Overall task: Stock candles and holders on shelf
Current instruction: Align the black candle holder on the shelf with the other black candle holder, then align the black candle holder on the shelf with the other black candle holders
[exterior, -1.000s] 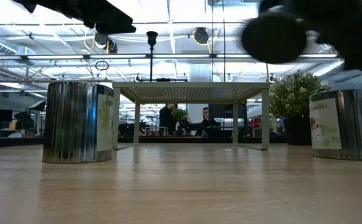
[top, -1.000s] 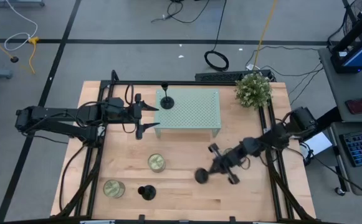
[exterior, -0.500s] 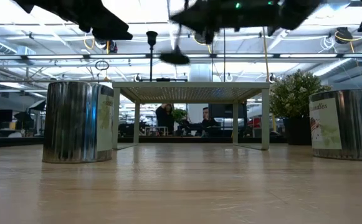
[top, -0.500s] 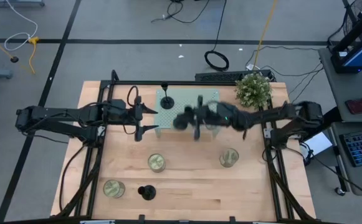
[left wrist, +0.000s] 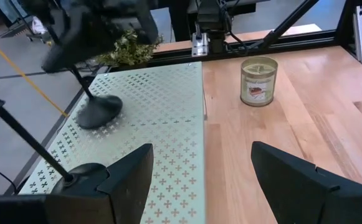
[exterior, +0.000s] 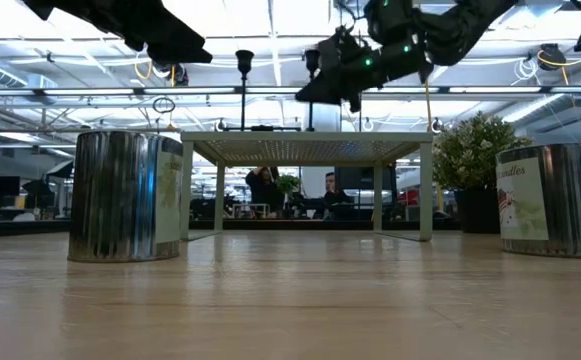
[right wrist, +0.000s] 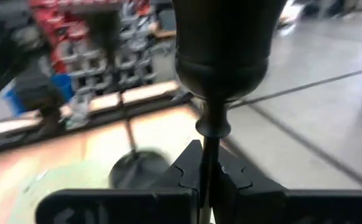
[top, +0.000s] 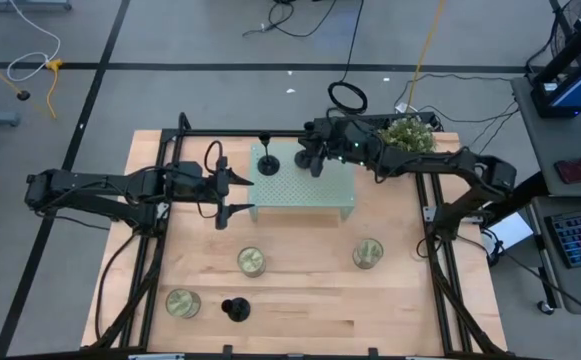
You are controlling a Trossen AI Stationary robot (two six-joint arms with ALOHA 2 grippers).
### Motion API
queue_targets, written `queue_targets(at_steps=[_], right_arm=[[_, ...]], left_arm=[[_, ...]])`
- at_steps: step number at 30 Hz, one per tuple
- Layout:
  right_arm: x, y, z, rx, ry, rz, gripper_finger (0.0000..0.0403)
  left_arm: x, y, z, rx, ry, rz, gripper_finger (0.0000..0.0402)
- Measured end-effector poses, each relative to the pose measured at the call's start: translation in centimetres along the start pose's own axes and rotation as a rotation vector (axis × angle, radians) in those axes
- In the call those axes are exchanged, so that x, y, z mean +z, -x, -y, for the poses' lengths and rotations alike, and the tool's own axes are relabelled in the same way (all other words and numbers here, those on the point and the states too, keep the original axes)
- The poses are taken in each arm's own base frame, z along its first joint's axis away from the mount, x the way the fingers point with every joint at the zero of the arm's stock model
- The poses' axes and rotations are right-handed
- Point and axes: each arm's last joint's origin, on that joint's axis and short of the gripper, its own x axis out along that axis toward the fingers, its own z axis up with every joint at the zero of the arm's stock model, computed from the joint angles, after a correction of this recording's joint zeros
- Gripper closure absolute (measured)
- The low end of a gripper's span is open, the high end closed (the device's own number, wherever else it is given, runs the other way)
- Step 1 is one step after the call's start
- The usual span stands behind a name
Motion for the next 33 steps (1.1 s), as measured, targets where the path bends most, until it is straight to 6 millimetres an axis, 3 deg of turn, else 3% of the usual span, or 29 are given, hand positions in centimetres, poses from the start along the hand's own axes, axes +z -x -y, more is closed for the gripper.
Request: queue_targets(at_steps=[4, 12, 22, 33], right_arm=[[-0.1, 0.1, -0.2, 0.106, 0.031, -0.013, 0.0398], [-0.1, 0.0, -0.2, 0.097, 0.057, -0.014, 0.0393], [-0.4, 0.0, -0.2, 0.094, 0.082, -0.045, 0.0322], [-0.4, 0.3, -0.3, 0.099, 0.097, -0.062, 0.0236]], left_arm=[[0.0, 0.0, 0.0, 0.001, 0.0, 0.003, 0.0124], [0.1, 0.0, 0.0, 0.003, 0.001, 0.01, 0.0124], [0.0, 0.0, 0.0, 0.0, 0.014, 0.001, 0.0124], [-1.9, 0.3, 1.6, -0.123, -0.068, -0.204, 0.0124]])
